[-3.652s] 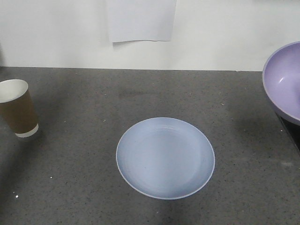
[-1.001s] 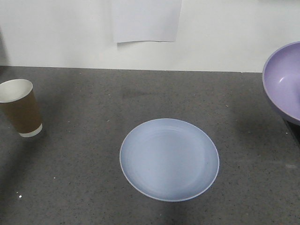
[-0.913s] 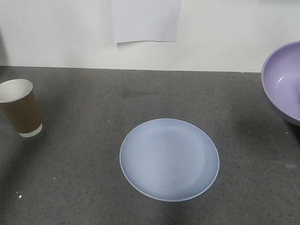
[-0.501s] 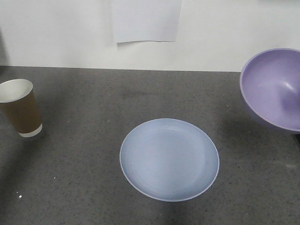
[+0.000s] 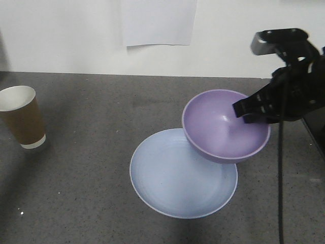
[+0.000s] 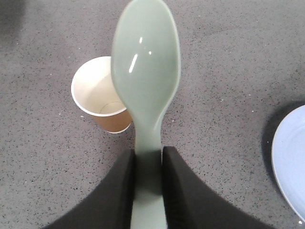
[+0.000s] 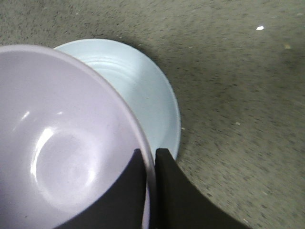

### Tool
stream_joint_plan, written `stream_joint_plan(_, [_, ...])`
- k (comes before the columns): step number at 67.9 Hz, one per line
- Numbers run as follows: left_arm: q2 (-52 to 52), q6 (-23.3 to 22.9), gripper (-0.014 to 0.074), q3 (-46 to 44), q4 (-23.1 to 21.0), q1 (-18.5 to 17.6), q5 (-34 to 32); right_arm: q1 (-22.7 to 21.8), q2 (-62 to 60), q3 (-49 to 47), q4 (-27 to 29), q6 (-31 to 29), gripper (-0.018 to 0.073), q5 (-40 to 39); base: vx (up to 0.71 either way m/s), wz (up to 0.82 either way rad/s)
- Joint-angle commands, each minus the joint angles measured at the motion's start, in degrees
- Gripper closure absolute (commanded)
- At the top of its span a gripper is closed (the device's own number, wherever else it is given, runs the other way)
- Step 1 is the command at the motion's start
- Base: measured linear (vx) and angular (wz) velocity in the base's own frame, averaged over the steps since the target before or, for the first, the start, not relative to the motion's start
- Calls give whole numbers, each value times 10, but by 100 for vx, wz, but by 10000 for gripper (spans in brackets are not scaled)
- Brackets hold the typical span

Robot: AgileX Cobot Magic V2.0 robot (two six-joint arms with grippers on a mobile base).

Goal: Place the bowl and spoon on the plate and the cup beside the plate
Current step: 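Lower the lavender bowl with the right gripper onto the plate center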

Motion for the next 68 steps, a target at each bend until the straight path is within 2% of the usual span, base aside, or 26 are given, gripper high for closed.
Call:
stream_joint_plan(1, [-12, 0, 603, -15, 2, -3, -14, 21, 21, -15, -5, 10, 563, -47, 0, 0])
stream_joint_plan(25, [-12, 0, 603, -15, 2, -3, -14, 60, 118, -15, 9, 10, 563, -99, 0, 0])
stream_joint_plan(68, [-12, 0, 603, -15, 2, -3, -14, 60, 189, -13, 11, 8, 563, -92, 0, 0])
